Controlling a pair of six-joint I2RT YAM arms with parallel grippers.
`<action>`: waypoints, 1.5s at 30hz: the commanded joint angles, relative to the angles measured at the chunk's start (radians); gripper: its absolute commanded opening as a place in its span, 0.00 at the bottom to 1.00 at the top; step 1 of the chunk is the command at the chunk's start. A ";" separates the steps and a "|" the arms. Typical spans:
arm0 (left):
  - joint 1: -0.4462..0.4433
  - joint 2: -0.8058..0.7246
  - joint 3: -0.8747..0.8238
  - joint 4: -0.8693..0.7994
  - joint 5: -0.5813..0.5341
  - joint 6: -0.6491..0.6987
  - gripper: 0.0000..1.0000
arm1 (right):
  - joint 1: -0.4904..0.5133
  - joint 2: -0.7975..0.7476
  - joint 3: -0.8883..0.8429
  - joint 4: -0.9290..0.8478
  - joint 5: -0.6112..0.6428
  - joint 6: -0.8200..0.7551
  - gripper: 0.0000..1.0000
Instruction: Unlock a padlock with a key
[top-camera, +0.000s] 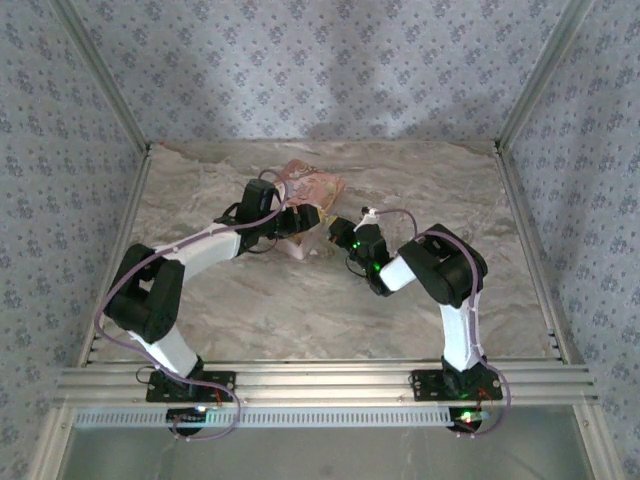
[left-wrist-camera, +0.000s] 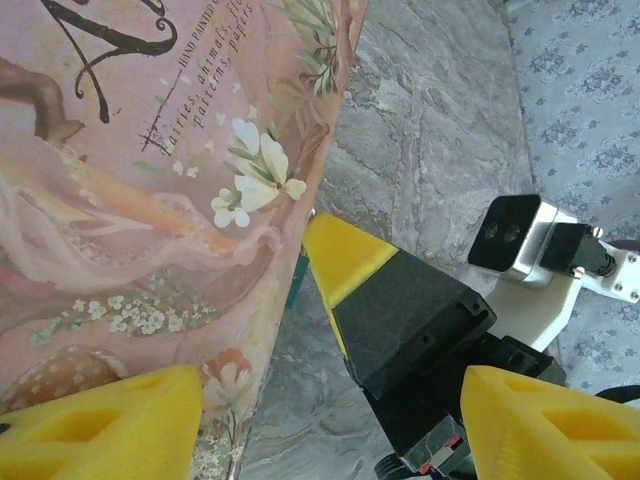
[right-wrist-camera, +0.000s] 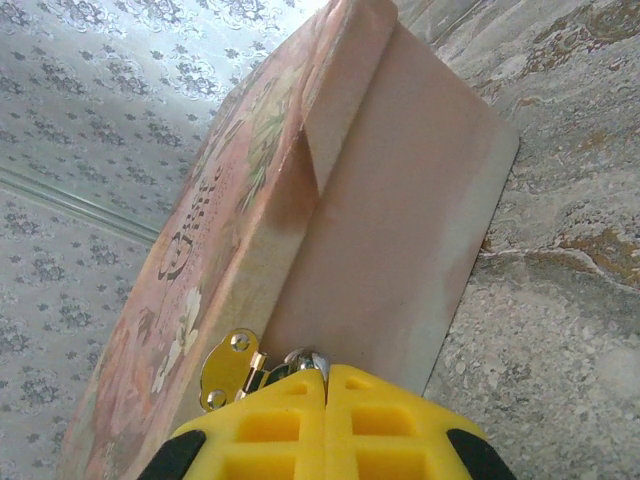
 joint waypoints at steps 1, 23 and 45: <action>-0.002 0.021 -0.036 -0.100 0.003 -0.013 0.70 | -0.028 0.022 0.041 0.051 0.036 -0.003 0.00; -0.002 -0.010 -0.091 -0.100 0.018 -0.011 0.71 | -0.059 0.130 0.081 0.201 -0.046 0.001 0.00; 0.041 -0.096 -0.074 -0.124 0.025 0.001 0.77 | -0.077 0.036 -0.001 0.179 -0.013 -0.040 0.00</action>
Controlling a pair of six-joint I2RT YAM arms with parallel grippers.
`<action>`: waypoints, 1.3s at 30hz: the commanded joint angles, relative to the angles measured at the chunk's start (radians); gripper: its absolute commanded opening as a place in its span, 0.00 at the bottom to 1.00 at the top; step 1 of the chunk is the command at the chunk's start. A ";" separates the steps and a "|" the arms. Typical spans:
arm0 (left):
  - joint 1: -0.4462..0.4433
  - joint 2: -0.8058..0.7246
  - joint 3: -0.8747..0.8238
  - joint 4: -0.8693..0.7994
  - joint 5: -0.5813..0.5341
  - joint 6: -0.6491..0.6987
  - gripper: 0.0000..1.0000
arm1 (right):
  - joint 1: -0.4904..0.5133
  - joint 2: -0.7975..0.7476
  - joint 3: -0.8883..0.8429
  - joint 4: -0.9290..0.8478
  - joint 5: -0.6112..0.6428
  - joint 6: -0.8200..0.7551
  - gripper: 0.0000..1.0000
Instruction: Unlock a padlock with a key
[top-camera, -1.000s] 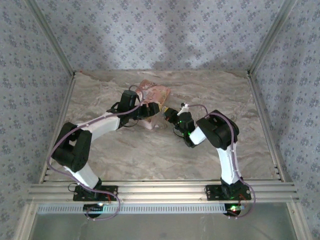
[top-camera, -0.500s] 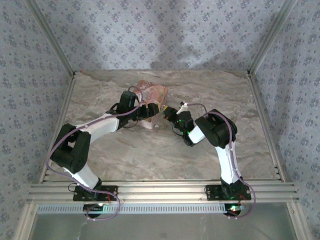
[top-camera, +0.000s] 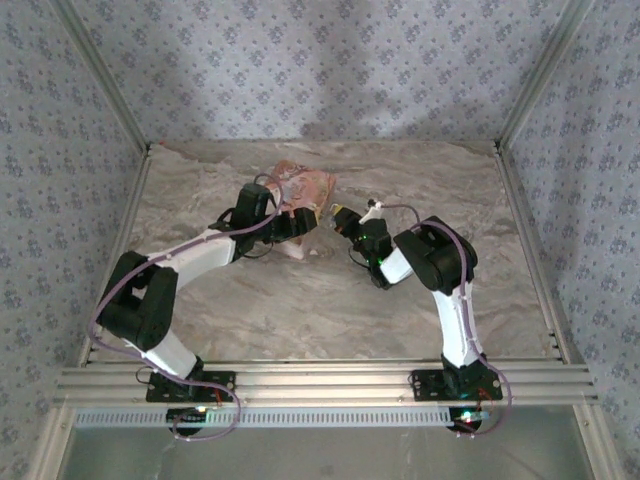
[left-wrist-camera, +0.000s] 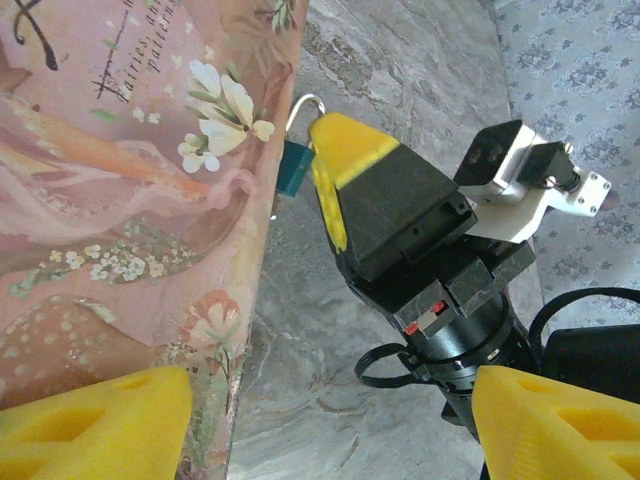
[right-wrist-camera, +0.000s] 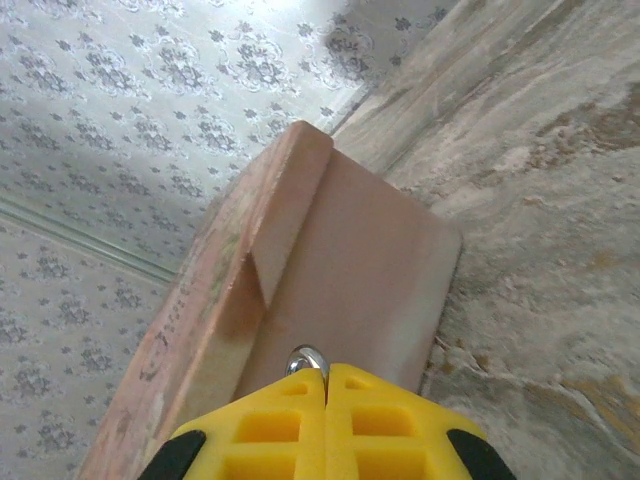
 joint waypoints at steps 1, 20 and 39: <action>0.033 -0.042 0.003 -0.145 0.001 0.009 0.79 | -0.007 -0.122 -0.083 0.003 0.032 -0.051 0.00; 0.259 -0.364 -0.055 -0.262 -0.092 0.086 0.95 | 0.004 -0.813 -0.199 -1.322 -0.245 -0.412 0.00; 0.445 -0.475 -0.166 -0.264 -0.299 0.184 0.98 | -0.075 -0.873 -0.089 -1.477 -0.109 -0.590 0.67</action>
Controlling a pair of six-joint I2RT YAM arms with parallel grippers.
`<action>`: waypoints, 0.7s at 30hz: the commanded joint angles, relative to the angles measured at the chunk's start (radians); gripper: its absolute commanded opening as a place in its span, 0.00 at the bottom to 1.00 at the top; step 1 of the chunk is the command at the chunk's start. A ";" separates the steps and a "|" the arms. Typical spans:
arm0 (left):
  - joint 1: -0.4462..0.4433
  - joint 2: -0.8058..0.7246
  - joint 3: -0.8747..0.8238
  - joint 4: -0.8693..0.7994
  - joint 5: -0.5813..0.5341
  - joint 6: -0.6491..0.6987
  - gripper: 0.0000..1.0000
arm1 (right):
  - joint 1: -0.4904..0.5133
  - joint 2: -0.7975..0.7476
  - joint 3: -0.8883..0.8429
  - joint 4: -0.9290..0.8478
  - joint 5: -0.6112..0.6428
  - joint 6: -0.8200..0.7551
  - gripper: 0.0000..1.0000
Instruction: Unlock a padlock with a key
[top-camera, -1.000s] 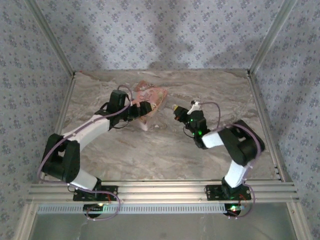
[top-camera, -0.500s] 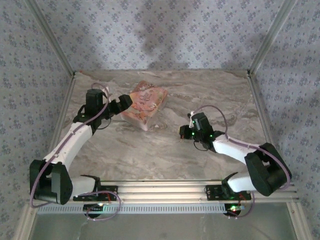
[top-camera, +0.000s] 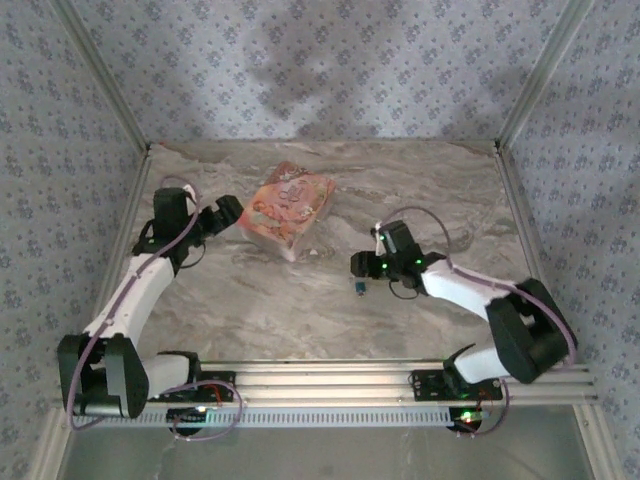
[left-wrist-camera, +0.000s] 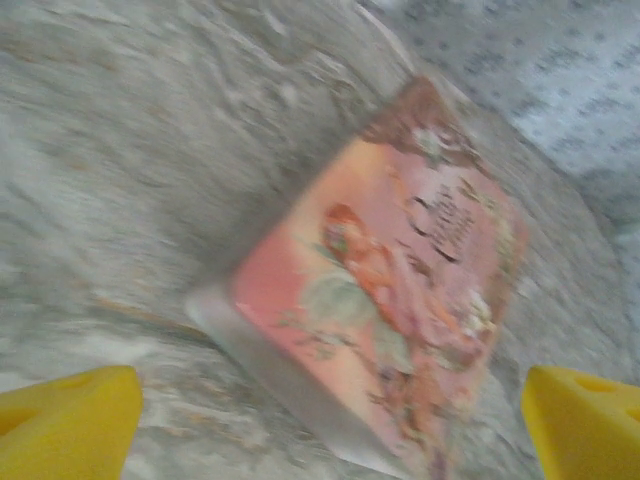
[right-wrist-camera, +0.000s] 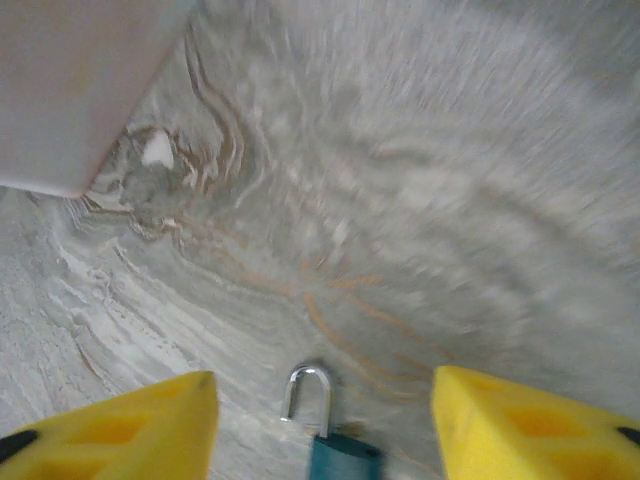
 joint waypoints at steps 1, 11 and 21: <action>0.036 -0.068 -0.050 0.027 -0.192 0.100 0.98 | -0.076 -0.129 0.030 -0.103 0.121 -0.125 0.71; 0.047 -0.110 -0.355 0.478 -0.616 0.408 0.98 | -0.414 -0.198 -0.227 0.436 0.338 -0.431 1.00; 0.100 0.157 -0.467 0.914 -0.398 0.530 0.98 | -0.518 0.062 -0.347 0.922 0.216 -0.486 1.00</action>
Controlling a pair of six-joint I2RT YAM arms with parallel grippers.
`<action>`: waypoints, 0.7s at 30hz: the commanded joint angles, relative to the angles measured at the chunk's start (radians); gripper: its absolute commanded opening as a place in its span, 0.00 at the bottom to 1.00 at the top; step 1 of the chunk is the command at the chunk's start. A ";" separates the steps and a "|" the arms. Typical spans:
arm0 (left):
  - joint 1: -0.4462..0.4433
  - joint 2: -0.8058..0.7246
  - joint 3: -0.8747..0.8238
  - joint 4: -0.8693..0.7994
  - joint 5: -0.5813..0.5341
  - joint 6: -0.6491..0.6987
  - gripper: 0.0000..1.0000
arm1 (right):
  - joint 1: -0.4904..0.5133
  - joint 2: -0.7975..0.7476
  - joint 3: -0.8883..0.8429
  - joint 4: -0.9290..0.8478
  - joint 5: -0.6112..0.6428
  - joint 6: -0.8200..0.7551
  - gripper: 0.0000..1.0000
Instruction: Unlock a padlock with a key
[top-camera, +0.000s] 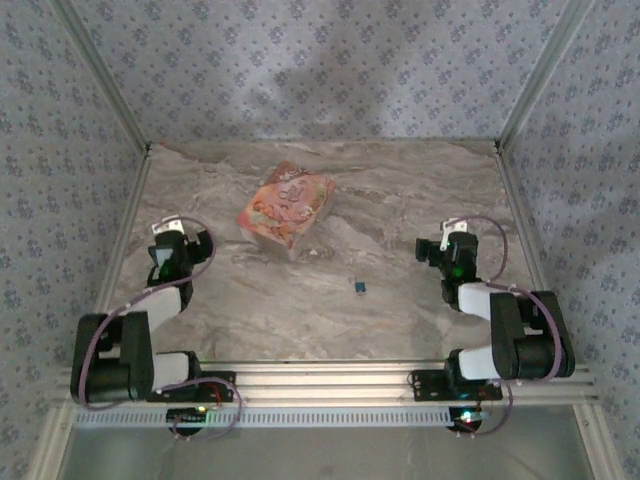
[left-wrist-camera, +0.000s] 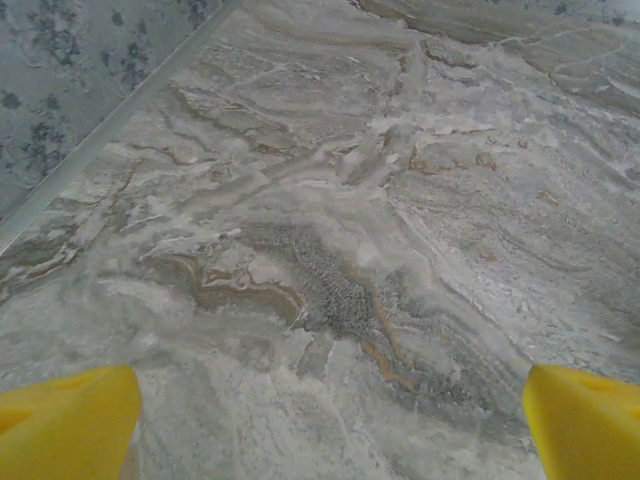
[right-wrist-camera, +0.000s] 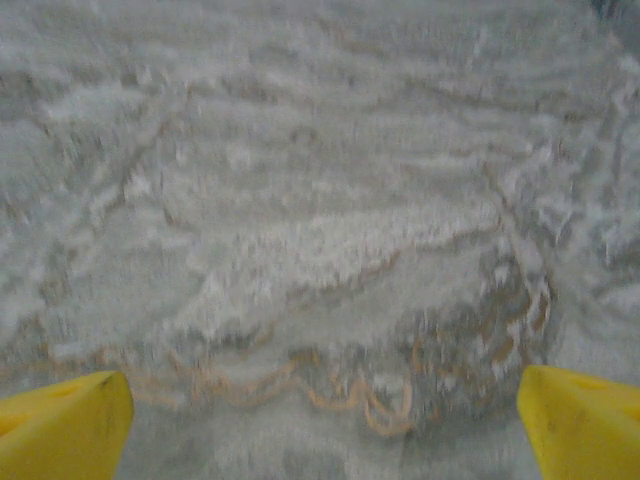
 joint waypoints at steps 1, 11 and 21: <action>0.008 0.043 -0.012 0.206 0.096 0.091 0.98 | -0.041 0.086 -0.030 0.285 -0.079 -0.025 1.00; 0.024 0.241 0.027 0.321 0.174 0.112 0.98 | -0.044 0.139 0.047 0.186 -0.089 -0.028 1.00; 0.005 0.246 0.044 0.295 0.162 0.132 0.98 | -0.047 0.140 0.050 0.182 -0.097 -0.030 1.00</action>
